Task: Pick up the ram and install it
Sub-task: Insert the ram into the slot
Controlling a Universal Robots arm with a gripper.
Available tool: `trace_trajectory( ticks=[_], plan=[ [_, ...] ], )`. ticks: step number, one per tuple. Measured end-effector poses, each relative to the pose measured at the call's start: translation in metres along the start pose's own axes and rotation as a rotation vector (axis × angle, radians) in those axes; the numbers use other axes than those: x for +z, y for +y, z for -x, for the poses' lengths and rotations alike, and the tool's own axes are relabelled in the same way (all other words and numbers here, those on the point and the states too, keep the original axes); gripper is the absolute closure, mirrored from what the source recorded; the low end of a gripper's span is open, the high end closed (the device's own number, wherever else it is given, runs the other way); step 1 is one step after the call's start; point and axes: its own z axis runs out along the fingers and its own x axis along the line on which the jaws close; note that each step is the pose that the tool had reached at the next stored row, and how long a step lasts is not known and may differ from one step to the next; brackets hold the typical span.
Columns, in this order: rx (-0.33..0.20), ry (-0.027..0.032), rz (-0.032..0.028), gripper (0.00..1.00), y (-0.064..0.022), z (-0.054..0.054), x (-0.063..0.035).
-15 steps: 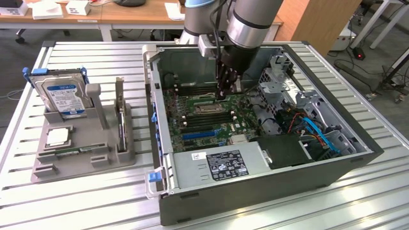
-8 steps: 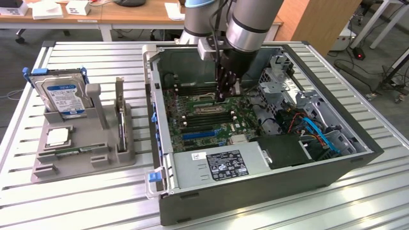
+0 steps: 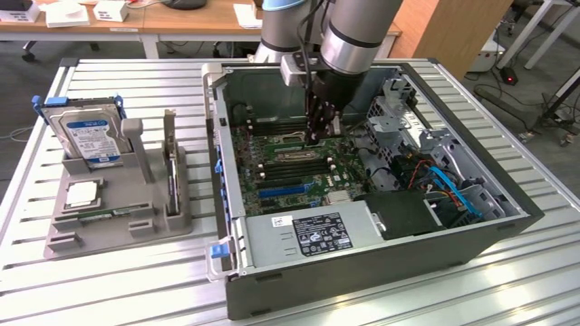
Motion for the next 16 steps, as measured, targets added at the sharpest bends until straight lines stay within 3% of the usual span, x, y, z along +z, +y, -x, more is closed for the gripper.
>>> trace_trajectory(
  ticks=[7, 16],
  plan=[
    [0.005, -0.0003, -0.0004, 0.89, -0.0073, -0.0003, 0.0001],
    [0.03, -0.002, -0.0025, 0.89, -0.0075, -0.0002, 0.0007]
  ],
)
